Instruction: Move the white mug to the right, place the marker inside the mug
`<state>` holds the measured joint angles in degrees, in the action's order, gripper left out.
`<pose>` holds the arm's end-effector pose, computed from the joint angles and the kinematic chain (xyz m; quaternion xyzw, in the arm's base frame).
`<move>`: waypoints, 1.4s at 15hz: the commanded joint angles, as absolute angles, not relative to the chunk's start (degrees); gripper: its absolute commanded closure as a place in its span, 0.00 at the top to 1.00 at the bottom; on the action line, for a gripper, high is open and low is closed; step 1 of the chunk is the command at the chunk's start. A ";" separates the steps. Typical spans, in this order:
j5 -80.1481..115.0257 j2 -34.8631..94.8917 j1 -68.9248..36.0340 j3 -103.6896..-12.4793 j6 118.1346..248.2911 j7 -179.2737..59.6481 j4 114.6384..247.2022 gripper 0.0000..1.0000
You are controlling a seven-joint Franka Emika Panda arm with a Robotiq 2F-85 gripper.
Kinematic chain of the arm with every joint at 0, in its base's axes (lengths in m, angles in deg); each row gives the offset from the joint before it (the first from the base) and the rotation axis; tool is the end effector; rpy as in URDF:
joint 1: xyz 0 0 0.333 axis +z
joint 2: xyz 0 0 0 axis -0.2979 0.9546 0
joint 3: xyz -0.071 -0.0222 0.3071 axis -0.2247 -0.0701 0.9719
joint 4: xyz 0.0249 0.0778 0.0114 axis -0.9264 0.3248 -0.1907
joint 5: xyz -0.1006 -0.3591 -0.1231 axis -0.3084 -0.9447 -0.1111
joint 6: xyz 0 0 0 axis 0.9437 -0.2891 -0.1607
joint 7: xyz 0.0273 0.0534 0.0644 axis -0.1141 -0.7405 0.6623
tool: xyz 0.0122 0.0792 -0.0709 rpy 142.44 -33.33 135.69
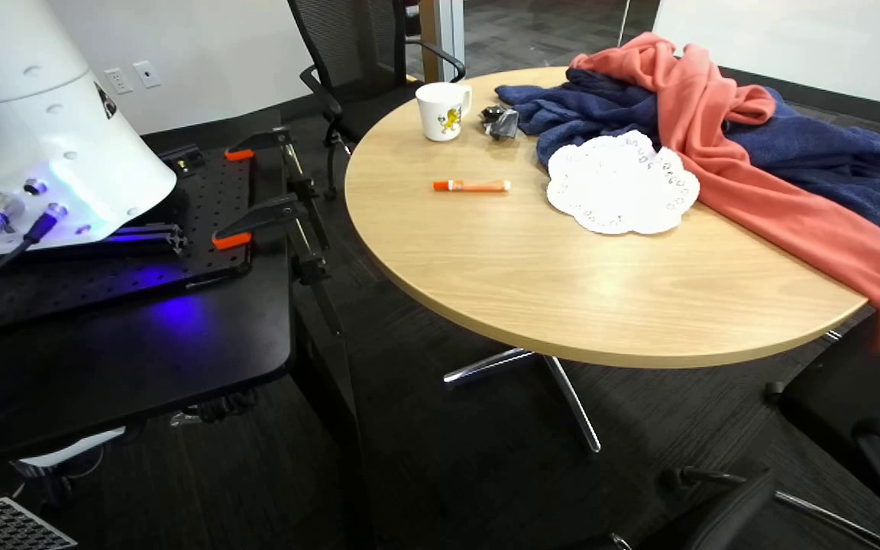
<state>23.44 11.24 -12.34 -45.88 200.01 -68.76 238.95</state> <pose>0.4246 0.0981 0.2675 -0.9992 0.0259 -0.0249 0.0167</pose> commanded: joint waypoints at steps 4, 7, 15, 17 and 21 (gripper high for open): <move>15.36 24.21 -9.66 -47.14 204.82 -79.22 230.45 1.00; 14.78 29.47 -7.45 -48.59 204.43 -80.96 225.59 1.00; 16.20 40.25 -1.86 -51.51 203.41 -80.43 215.69 1.00; 16.47 42.36 -0.89 -52.03 203.19 -80.16 214.36 1.00; 17.11 43.05 -0.50 -52.15 203.93 -78.48 215.16 1.00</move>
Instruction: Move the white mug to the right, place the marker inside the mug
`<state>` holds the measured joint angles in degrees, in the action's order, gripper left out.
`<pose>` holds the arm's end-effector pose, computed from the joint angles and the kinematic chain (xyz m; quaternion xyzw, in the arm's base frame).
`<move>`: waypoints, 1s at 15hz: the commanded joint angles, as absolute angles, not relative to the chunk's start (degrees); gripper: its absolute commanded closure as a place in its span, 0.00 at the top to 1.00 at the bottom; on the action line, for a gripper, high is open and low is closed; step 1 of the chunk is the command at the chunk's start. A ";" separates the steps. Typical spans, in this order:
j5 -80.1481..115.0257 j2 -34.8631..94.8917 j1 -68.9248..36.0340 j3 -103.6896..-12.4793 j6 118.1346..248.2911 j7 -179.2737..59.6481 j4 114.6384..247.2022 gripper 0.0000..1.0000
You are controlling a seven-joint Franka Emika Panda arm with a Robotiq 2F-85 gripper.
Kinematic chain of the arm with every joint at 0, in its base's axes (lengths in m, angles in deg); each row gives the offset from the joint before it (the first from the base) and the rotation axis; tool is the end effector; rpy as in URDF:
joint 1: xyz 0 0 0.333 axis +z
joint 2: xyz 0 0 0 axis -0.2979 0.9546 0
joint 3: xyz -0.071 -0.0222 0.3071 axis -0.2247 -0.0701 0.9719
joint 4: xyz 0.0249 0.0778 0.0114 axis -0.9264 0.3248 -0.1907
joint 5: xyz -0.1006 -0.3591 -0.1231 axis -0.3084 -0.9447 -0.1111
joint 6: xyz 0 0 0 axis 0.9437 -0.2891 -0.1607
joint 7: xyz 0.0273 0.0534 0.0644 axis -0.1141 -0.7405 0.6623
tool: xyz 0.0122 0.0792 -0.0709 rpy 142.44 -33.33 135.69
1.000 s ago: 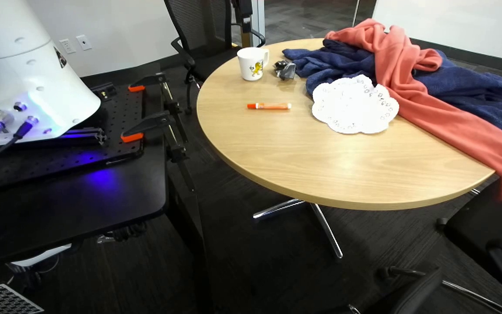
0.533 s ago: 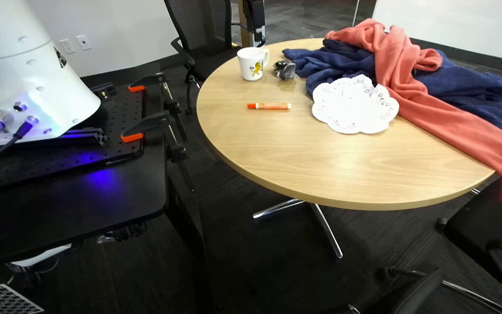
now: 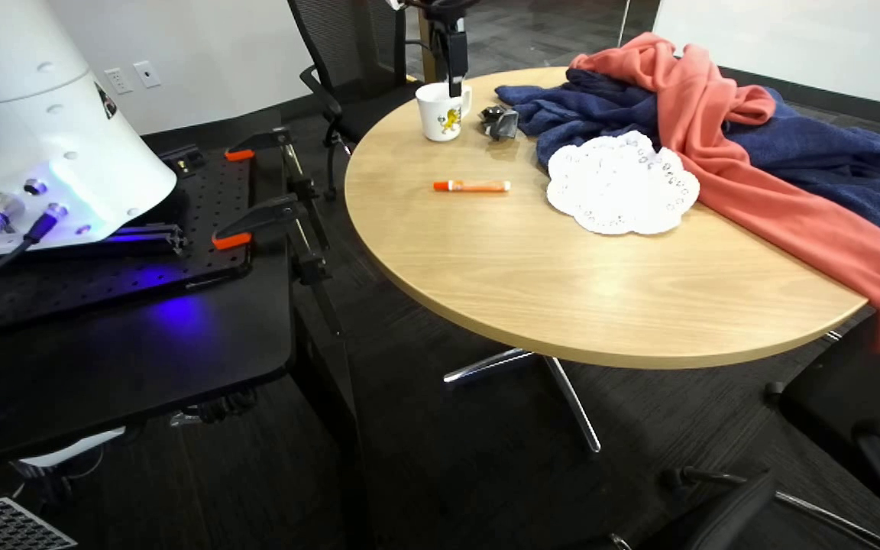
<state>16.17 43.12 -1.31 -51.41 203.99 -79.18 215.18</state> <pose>0.5138 0.1783 0.1411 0.9999 -0.0152 -0.0054 0.0057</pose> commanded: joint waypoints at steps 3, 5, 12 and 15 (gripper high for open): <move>17.13 43.24 -0.42 -52.18 203.93 -78.46 215.15 1.00; 16.60 43.50 0.16 -52.72 203.89 -79.02 214.87 1.00; 17.24 46.12 0.20 -52.59 205.89 -78.85 213.96 1.00; 18.12 47.51 0.12 -52.41 208.00 -78.80 213.49 1.00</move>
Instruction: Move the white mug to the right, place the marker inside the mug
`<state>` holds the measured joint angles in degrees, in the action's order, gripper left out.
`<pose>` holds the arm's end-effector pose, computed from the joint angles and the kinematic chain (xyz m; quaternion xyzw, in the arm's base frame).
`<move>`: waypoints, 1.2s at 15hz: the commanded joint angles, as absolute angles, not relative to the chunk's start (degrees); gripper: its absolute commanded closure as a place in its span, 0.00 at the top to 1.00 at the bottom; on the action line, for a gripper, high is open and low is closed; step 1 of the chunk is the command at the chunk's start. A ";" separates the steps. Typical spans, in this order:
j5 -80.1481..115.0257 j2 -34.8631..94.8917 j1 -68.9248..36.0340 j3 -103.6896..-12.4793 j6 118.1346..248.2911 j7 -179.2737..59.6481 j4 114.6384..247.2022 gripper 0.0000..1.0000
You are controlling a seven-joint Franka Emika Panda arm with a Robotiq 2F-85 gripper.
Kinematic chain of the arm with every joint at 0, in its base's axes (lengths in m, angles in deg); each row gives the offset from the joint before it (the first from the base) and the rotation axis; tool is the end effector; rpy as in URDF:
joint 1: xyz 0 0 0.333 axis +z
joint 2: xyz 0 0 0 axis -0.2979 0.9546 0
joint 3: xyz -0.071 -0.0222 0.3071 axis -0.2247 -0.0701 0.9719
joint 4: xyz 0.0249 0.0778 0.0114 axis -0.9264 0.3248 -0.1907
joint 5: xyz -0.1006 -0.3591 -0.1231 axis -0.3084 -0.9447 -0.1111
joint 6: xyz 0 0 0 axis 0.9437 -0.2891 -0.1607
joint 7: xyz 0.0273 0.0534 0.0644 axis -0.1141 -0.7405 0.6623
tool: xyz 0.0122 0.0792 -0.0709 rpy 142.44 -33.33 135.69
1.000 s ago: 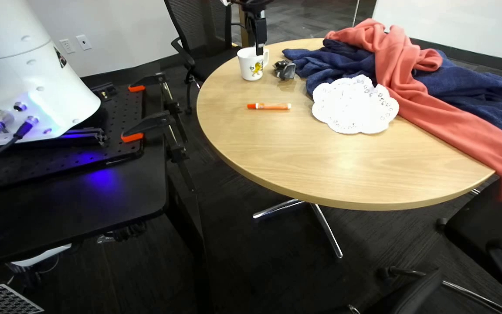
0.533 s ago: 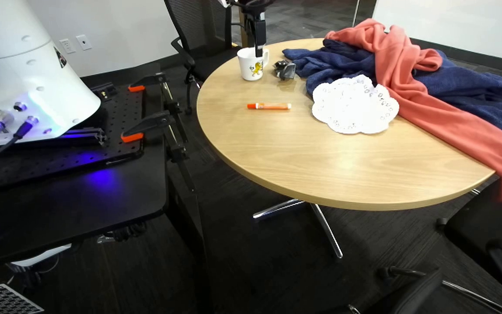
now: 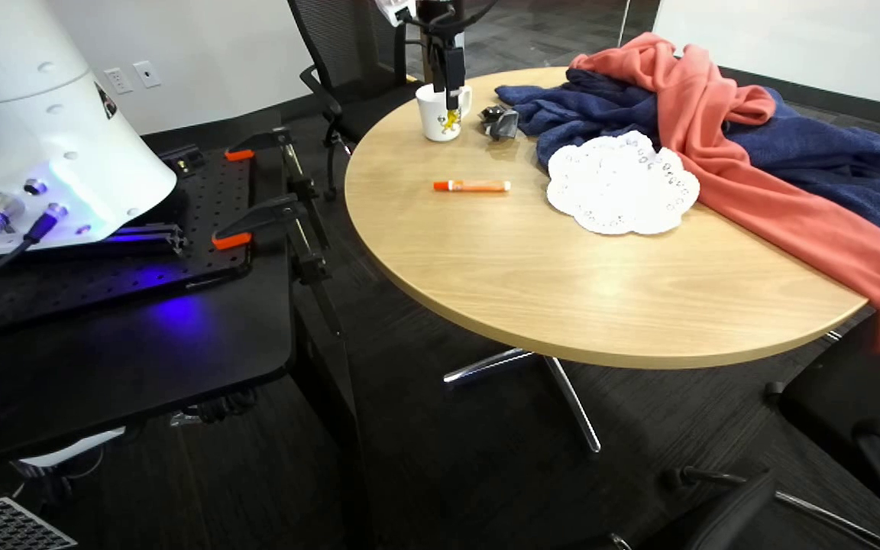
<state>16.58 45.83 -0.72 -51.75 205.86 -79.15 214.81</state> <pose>0.5099 0.1796 0.1202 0.9998 -0.0157 -0.0100 0.0054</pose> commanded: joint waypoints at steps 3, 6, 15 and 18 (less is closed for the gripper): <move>19.07 48.82 0.42 -52.62 209.79 -78.91 212.91 1.00; 19.79 50.11 0.84 -52.87 210.24 -79.03 211.96 1.00; 20.42 52.28 2.27 -53.92 210.13 -79.26 210.07 0.34; 20.73 52.63 2.16 -53.64 209.32 -78.90 209.68 0.12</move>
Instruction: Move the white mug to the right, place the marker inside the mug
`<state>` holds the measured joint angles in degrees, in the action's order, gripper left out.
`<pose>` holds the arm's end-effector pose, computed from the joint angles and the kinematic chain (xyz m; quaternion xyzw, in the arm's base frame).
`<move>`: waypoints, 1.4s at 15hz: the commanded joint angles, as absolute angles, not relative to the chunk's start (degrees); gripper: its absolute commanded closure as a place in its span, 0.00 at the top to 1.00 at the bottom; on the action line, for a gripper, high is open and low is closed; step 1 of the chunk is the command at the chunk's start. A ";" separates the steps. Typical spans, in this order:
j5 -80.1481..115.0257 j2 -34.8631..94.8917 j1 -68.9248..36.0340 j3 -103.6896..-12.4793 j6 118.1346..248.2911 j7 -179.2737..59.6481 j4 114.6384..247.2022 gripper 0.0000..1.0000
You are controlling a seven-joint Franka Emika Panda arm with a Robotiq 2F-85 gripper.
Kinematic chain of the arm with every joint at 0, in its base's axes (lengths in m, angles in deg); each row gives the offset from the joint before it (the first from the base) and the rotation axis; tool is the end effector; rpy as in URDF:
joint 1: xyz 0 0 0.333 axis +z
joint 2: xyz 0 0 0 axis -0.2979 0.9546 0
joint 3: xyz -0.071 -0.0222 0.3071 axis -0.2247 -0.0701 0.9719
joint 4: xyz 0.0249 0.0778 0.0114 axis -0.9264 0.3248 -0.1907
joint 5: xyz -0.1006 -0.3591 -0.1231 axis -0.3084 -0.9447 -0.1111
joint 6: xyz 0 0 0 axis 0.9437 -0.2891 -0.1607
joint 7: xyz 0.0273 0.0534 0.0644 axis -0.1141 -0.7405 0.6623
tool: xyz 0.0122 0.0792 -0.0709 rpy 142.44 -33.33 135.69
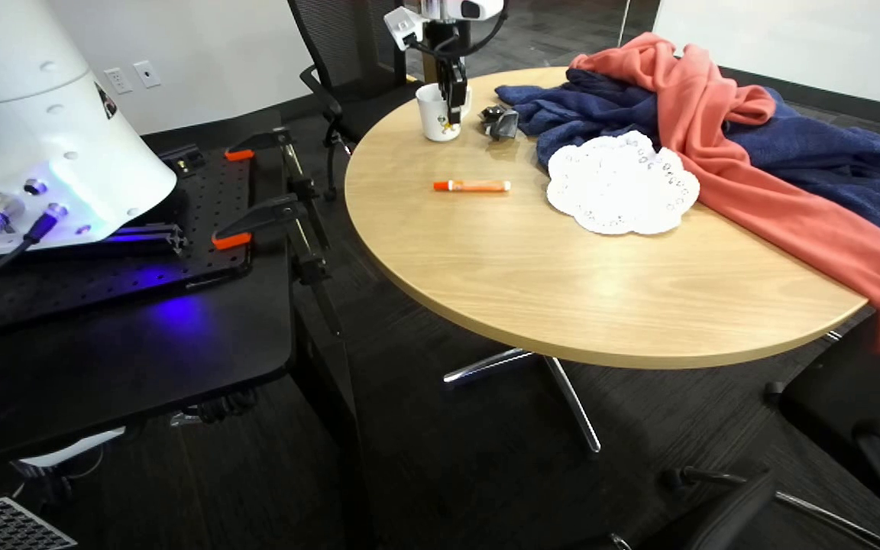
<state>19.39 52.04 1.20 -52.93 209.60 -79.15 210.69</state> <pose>0.5213 0.1886 0.0878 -0.9995 0.0310 -0.0011 0.0044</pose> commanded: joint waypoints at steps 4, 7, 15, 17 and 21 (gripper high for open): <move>21.05 52.76 1.81 -53.23 208.99 -78.37 209.51 0.02; 20.74 52.30 2.01 -53.47 209.52 -78.26 210.38 0.12; 20.37 51.38 4.43 -57.25 212.36 -82.44 210.88 0.03; 20.73 50.35 6.00 -60.57 214.71 -85.39 211.77 0.03; 22.73 48.20 8.31 -67.71 217.39 -91.14 213.14 0.03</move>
<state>20.78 51.96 6.18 -63.11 215.73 -87.17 210.58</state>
